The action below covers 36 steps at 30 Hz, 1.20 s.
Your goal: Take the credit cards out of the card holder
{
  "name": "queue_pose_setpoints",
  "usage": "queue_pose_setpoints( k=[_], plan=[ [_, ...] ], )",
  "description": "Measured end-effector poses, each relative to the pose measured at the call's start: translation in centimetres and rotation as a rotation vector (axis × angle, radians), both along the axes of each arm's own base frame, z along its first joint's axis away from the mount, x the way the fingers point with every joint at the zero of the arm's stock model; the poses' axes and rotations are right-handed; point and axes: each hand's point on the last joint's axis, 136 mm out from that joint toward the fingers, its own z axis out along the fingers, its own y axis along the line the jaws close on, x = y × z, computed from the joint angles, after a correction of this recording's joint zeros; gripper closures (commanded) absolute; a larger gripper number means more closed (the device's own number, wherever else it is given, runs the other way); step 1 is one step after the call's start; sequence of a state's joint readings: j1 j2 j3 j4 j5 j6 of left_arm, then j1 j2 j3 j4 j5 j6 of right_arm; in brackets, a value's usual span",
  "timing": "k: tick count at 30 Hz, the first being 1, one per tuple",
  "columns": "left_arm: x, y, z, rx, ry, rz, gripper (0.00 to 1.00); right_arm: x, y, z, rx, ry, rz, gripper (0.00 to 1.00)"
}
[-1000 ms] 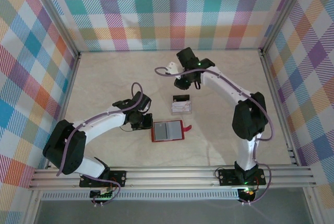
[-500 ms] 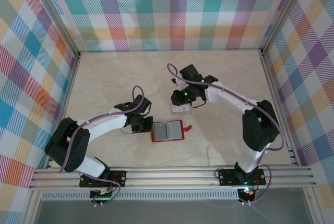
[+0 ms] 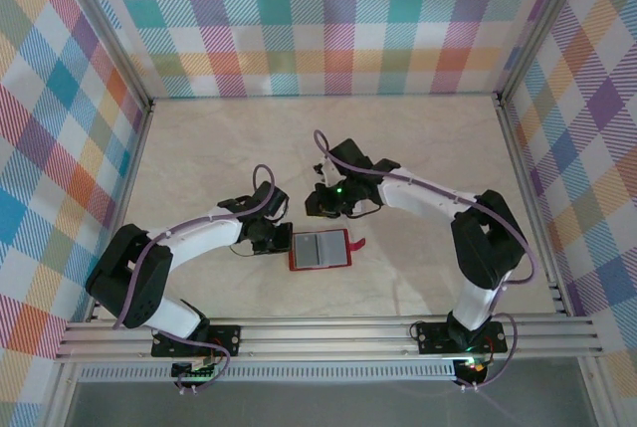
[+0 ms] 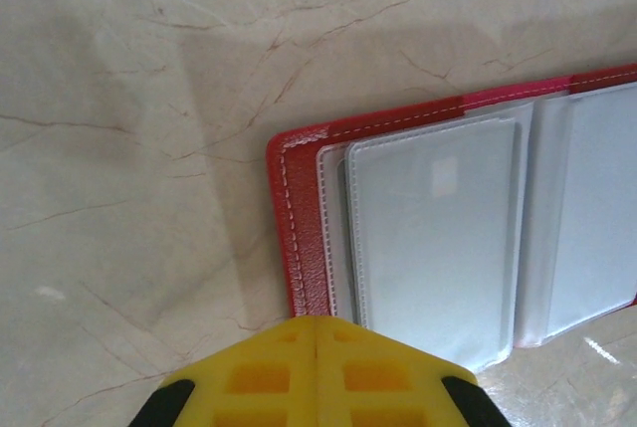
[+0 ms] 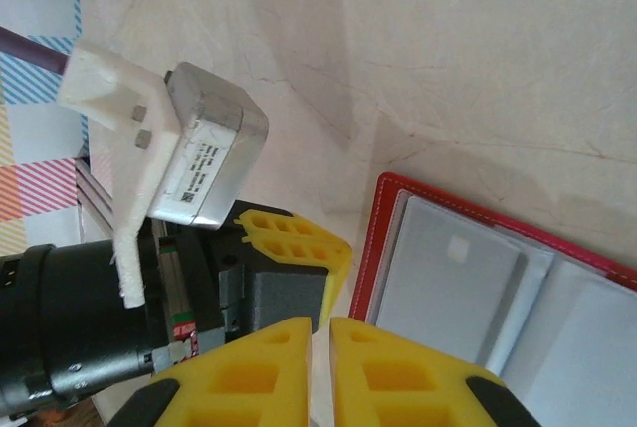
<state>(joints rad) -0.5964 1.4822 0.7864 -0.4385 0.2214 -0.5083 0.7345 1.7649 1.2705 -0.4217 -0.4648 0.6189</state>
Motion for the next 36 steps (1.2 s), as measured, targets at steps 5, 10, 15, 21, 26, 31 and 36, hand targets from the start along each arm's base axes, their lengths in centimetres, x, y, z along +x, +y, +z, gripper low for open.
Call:
queue_pose_setpoints(
  k=[5,10,15,21,26,31,36],
  plan=[
    [-0.4,-0.1,-0.5,-0.012,0.009,-0.004,0.94,-0.7,0.1,-1.3,-0.022,0.036,-0.012,0.88],
    [-0.7,-0.1,-1.1,-0.016,0.032,-0.007,0.94,-1.3,-0.3,-3.0,-0.059,0.079,-0.034,0.89],
    [-0.9,-0.2,-1.4,-0.019,0.041,-0.010,0.94,-1.7,-0.2,-4.6,-0.091,0.116,-0.041,0.89],
    [-0.9,-0.2,-1.9,-0.013,0.051,-0.009,0.94,-2.8,0.3,-6.4,-0.125,0.157,-0.028,0.89],
    [-0.9,-0.2,-1.9,-0.018,0.057,-0.008,0.94,-3.5,0.6,-7.8,-0.151,0.183,-0.017,0.87],
    [-0.9,-0.2,-1.9,-0.018,0.057,-0.009,0.94,-3.8,1.2,-8.4,-0.156,0.193,-0.005,0.84],
    [-0.9,-0.2,-1.9,-0.018,0.057,-0.009,0.94,-4.1,1.9,-9.0,-0.155,0.207,0.010,0.82]
  ],
)
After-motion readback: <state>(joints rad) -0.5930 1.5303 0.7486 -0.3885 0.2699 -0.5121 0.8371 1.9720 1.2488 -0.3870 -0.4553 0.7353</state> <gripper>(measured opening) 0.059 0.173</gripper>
